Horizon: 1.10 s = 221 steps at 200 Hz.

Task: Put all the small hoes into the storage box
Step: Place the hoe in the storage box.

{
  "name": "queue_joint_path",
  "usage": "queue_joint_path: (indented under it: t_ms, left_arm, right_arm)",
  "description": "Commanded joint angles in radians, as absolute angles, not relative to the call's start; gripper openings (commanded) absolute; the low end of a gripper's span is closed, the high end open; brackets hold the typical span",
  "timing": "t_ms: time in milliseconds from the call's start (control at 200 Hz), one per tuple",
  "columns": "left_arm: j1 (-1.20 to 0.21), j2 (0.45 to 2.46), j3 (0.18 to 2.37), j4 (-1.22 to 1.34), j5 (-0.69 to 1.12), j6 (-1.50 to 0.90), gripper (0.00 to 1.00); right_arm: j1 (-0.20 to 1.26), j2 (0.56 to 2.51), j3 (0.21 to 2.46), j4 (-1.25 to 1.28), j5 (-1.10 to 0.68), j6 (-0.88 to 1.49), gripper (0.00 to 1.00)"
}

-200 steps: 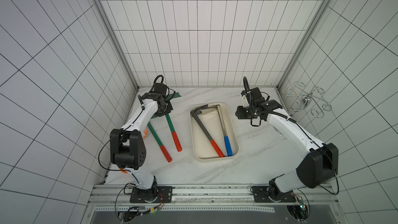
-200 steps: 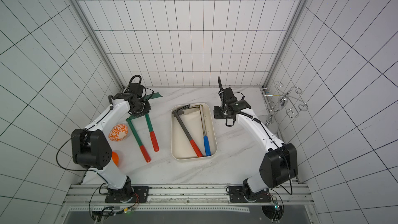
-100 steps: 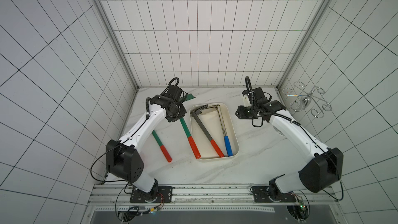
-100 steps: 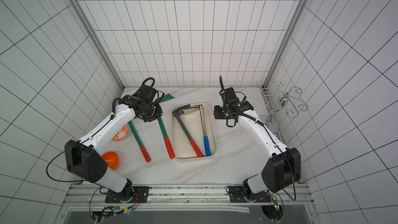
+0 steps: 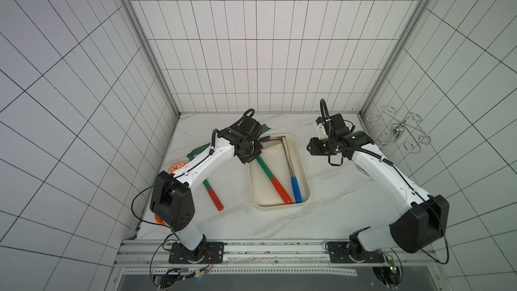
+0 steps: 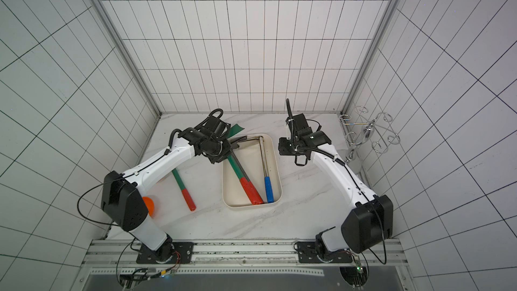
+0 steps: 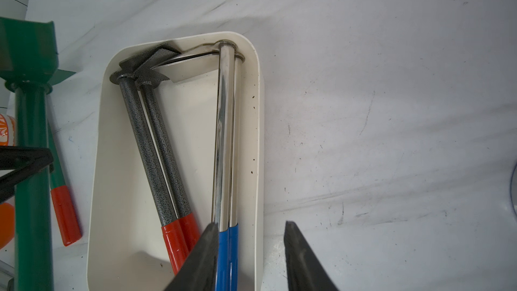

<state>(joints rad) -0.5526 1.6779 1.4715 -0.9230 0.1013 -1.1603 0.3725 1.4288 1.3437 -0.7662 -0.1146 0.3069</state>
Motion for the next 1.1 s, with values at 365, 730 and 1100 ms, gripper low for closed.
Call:
queue_joint_path:
  t_ms: [365, 730, 1100]
  left_arm:
    - [-0.574, 1.813, 1.563, -0.787, 0.117, -1.268, 0.0]
    - [-0.592, 1.885, 1.612, -0.791, 0.101, -1.274, 0.0]
    - [-0.609, 1.926, 1.614, -0.786, 0.079, -1.292, 0.0]
  right_arm:
    - [0.329, 1.393, 1.289, -0.804, -0.121, 0.288, 0.41]
    - [0.303, 1.391, 1.275, -0.804, -0.139, 0.275, 0.41]
    - [0.28, 1.383, 1.247, -0.792, -0.161, 0.262, 0.41]
